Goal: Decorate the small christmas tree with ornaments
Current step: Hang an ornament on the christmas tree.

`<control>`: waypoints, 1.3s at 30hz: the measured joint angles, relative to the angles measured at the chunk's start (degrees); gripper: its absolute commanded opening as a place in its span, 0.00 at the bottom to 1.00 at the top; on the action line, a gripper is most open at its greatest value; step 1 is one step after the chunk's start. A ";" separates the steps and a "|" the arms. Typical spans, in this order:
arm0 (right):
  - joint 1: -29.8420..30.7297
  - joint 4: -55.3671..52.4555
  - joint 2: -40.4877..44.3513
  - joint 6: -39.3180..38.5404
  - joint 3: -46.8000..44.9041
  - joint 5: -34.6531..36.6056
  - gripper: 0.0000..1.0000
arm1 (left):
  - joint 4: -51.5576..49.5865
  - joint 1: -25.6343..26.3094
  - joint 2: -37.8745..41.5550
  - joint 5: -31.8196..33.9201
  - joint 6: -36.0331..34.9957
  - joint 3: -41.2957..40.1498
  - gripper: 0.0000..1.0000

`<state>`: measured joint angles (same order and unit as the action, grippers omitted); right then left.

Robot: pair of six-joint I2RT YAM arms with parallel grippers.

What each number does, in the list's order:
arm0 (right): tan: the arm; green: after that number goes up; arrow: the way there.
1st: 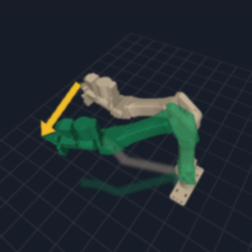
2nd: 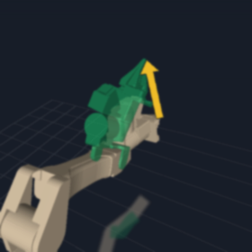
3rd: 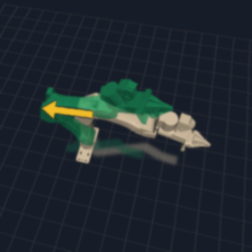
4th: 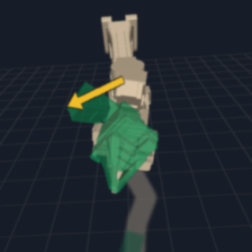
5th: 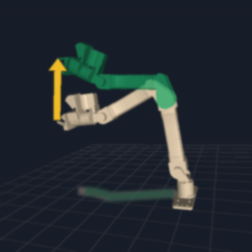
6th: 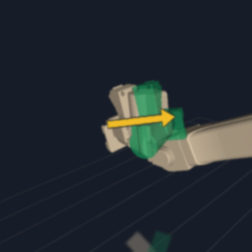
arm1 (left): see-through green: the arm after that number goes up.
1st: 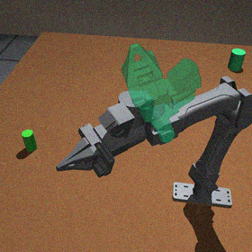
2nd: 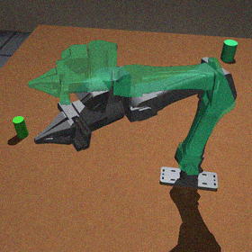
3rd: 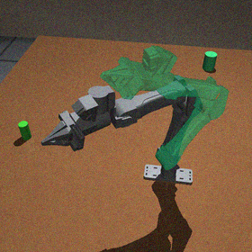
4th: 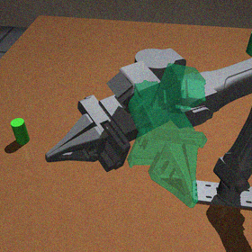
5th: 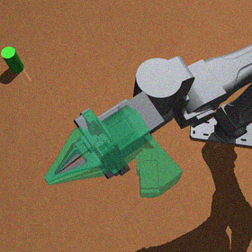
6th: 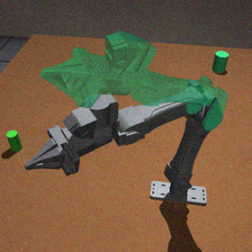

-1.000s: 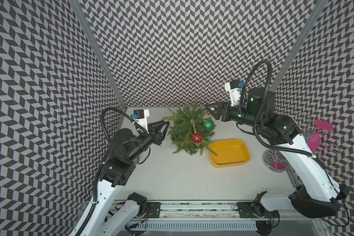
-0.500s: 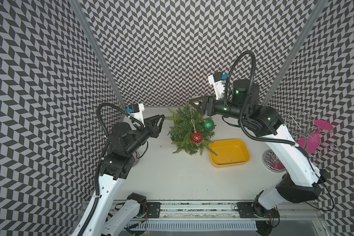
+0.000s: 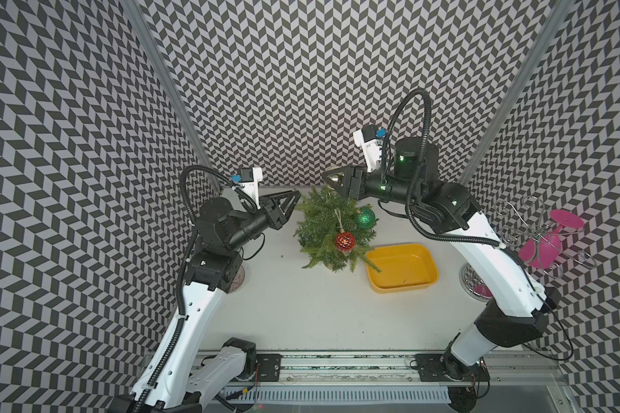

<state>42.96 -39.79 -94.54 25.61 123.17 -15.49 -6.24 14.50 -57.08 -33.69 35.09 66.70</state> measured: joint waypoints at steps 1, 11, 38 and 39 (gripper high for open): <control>0.00 0.26 -0.11 0.00 0.02 0.04 0.61 | 0.35 0.48 -0.39 -0.61 0.02 0.20 0.37; -0.39 4.11 -1.75 0.44 0.50 1.31 0.61 | 1.70 2.67 -2.51 -2.45 -0.09 1.84 0.38; -5.22 10.01 -4.31 6.21 -6.82 2.86 0.61 | 1.66 5.18 -6.12 -0.37 -0.76 1.86 0.41; -5.29 10.14 -3.93 6.38 -7.41 2.93 0.61 | 1.66 5.42 -6.38 -0.24 -0.85 1.90 0.41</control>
<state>37.67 -29.65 -98.48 31.99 115.77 -12.56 -4.58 19.92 -63.46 -33.93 34.24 68.60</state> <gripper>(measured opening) 0.614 0.413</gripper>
